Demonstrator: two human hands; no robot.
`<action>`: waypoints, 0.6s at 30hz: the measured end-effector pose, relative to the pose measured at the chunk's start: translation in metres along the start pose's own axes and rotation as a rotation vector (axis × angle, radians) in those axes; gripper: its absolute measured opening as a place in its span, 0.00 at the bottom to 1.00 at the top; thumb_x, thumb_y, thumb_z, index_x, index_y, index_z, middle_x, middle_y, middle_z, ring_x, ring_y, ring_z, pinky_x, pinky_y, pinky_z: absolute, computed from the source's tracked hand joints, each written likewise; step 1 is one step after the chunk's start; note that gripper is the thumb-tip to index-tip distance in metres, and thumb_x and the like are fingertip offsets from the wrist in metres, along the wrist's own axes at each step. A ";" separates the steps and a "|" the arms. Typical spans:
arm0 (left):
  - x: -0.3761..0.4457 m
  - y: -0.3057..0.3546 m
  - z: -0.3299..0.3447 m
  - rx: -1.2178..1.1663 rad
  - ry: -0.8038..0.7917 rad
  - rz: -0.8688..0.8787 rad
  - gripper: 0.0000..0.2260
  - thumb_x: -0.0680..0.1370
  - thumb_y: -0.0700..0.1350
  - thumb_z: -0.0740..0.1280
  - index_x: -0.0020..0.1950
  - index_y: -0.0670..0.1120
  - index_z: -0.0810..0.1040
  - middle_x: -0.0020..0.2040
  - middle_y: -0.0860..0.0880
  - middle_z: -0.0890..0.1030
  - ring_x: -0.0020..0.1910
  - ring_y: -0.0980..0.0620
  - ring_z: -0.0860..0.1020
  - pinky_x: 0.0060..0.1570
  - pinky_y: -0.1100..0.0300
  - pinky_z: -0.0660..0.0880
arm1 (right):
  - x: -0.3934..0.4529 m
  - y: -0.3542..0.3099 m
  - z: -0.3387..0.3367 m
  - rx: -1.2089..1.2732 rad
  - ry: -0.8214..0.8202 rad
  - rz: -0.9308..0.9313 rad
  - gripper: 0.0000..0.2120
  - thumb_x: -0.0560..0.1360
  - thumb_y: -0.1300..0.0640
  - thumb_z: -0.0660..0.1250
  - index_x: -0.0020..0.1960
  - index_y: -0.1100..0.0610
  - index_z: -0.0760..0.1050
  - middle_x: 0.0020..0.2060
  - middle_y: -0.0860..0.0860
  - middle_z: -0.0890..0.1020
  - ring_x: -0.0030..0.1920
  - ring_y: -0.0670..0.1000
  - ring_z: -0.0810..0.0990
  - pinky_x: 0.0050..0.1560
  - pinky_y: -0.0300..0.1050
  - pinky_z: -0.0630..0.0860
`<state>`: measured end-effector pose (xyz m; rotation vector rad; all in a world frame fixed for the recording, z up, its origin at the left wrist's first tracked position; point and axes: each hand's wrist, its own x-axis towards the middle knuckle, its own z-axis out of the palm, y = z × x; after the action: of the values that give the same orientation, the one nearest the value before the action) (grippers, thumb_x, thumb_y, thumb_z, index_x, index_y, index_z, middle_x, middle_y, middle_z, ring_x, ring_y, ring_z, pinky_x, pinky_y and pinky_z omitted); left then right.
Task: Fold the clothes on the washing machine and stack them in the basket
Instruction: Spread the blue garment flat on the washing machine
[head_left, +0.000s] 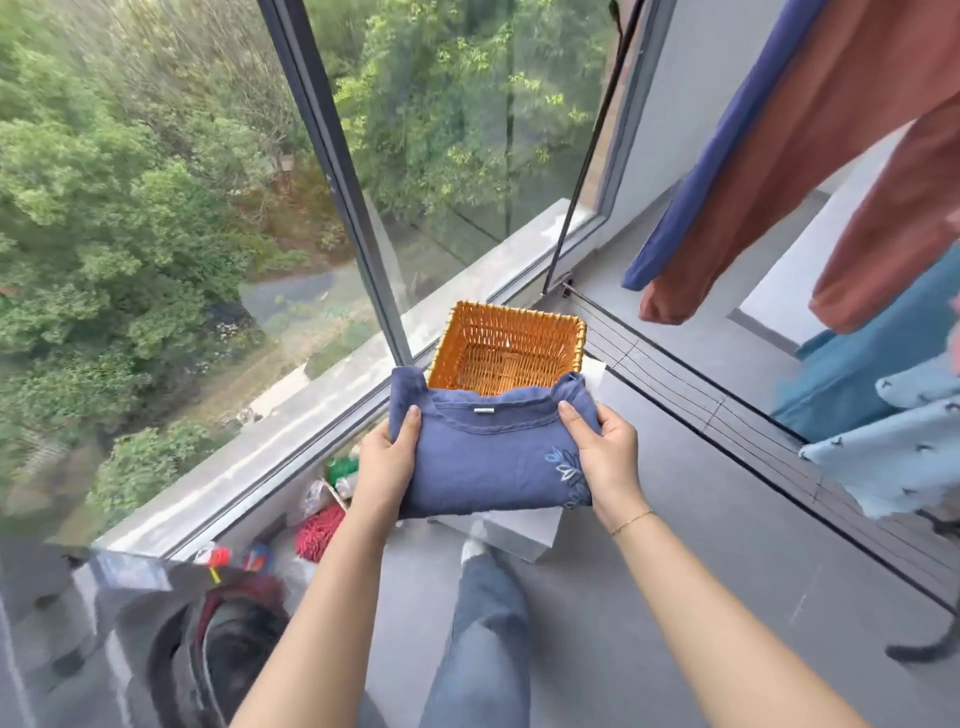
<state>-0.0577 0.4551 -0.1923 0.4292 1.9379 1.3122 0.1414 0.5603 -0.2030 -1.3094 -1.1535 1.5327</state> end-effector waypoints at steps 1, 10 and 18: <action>0.027 0.006 0.008 0.011 -0.029 -0.006 0.14 0.81 0.52 0.62 0.46 0.44 0.80 0.45 0.46 0.84 0.44 0.51 0.81 0.44 0.55 0.75 | 0.024 0.003 0.007 -0.031 0.020 -0.009 0.06 0.75 0.56 0.71 0.41 0.57 0.80 0.36 0.52 0.82 0.38 0.49 0.78 0.41 0.48 0.76; 0.196 0.009 0.066 0.207 -0.088 -0.054 0.15 0.80 0.54 0.62 0.45 0.44 0.79 0.44 0.44 0.84 0.44 0.49 0.81 0.48 0.49 0.77 | 0.168 0.043 0.052 -0.200 0.171 0.005 0.03 0.76 0.57 0.69 0.48 0.56 0.80 0.37 0.47 0.82 0.38 0.45 0.78 0.43 0.46 0.75; 0.321 -0.043 0.149 0.444 -0.142 -0.041 0.12 0.82 0.50 0.59 0.43 0.46 0.75 0.43 0.46 0.80 0.50 0.44 0.79 0.45 0.54 0.71 | 0.290 0.131 0.050 -0.347 0.181 0.135 0.06 0.77 0.57 0.66 0.53 0.55 0.79 0.45 0.51 0.84 0.47 0.52 0.82 0.50 0.49 0.77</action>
<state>-0.1576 0.7373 -0.3864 0.6746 2.0990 0.7946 0.0477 0.7951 -0.4030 -1.7505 -1.2721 1.3111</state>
